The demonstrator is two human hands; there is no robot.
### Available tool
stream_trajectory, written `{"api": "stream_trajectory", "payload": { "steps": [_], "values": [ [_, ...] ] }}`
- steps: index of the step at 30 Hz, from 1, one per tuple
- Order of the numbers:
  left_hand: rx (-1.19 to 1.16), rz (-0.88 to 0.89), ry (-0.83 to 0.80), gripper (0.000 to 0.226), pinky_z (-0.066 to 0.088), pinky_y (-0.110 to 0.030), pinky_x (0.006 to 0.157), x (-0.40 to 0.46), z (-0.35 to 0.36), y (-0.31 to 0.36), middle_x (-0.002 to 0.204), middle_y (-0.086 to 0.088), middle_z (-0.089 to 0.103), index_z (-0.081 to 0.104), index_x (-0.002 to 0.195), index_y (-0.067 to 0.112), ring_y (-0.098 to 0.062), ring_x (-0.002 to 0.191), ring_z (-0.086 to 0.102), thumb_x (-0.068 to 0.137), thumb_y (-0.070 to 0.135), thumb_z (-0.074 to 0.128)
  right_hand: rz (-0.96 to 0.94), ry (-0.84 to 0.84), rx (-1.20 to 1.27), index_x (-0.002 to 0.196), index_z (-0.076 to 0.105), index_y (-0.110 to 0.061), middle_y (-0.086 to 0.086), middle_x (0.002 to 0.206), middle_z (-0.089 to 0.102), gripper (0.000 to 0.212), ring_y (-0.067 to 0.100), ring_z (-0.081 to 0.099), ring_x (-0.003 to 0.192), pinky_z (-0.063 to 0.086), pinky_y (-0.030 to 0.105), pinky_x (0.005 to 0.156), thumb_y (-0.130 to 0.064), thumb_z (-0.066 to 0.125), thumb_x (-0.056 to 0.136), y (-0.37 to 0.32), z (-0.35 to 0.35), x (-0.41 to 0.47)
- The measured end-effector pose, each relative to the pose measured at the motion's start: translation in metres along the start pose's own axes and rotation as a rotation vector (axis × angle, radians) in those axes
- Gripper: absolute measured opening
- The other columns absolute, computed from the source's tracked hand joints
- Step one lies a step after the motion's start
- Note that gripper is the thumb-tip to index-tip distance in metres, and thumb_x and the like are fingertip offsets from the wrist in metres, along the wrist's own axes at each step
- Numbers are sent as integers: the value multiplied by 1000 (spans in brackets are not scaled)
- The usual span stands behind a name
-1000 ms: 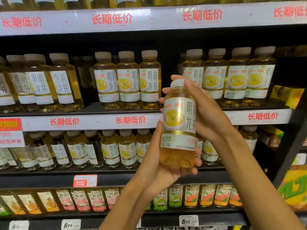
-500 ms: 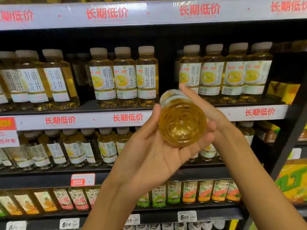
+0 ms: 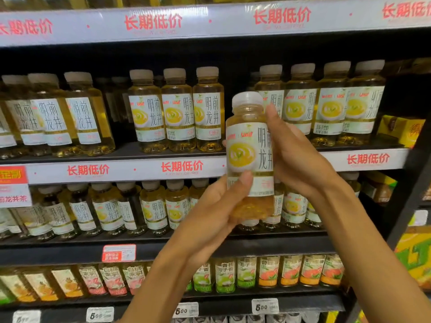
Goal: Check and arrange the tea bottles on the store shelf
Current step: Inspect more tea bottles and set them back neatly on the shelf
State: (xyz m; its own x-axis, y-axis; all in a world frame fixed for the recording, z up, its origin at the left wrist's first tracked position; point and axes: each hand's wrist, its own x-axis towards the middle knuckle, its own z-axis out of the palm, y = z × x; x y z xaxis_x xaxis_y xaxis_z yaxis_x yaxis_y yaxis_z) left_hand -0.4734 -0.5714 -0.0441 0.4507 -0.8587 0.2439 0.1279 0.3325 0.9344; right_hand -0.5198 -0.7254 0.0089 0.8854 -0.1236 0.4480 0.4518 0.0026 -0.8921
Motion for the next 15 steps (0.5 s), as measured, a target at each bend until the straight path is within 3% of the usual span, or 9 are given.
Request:
{"api": "stream_trajectory", "payload": {
  "steps": [2,4,7,10,12,15],
  "values": [
    [150,38,51,47,47,-31,99,2,-4,-4,127,8,64,54,126,30,-10,121,56,82,41,64,-32,-62,-64,121,60,-27,2,122,66,42,19,61,115,52,34,92,-43,57,82,0,-1,-5],
    [249,118,81,44,50,-20,90,5,-8,-6,123,13,65,54,124,31,-4,118,57,82,34,67,-95,-76,-117,116,61,-30,-1,116,69,38,17,63,111,53,27,87,-28,66,79,-3,-3,-10],
    [347,252,131,49,49,-11,80,13,-14,-9,115,14,68,54,122,28,0,107,62,75,26,68,-198,-93,-189,125,53,-16,5,120,65,59,21,61,114,51,32,93,-3,76,72,-7,-7,-16],
    [466,339,170,53,48,-13,83,21,-18,-12,114,16,67,54,120,23,0,107,62,71,27,74,-220,-152,-262,128,49,-11,10,128,58,71,22,55,120,48,33,98,2,79,66,-9,-8,-22],
    [550,395,208,57,47,-12,84,22,-21,-12,114,24,65,54,118,34,2,107,60,68,33,82,-235,-210,-308,125,49,-9,10,128,55,70,23,52,123,46,31,98,6,79,64,-10,-9,-27],
    [634,471,239,56,45,-11,88,22,-27,-10,118,29,61,52,118,47,4,112,57,68,35,73,-281,-257,-346,118,48,-12,7,127,53,65,25,48,127,44,31,98,7,77,64,-10,-8,-31]
  ]
}}
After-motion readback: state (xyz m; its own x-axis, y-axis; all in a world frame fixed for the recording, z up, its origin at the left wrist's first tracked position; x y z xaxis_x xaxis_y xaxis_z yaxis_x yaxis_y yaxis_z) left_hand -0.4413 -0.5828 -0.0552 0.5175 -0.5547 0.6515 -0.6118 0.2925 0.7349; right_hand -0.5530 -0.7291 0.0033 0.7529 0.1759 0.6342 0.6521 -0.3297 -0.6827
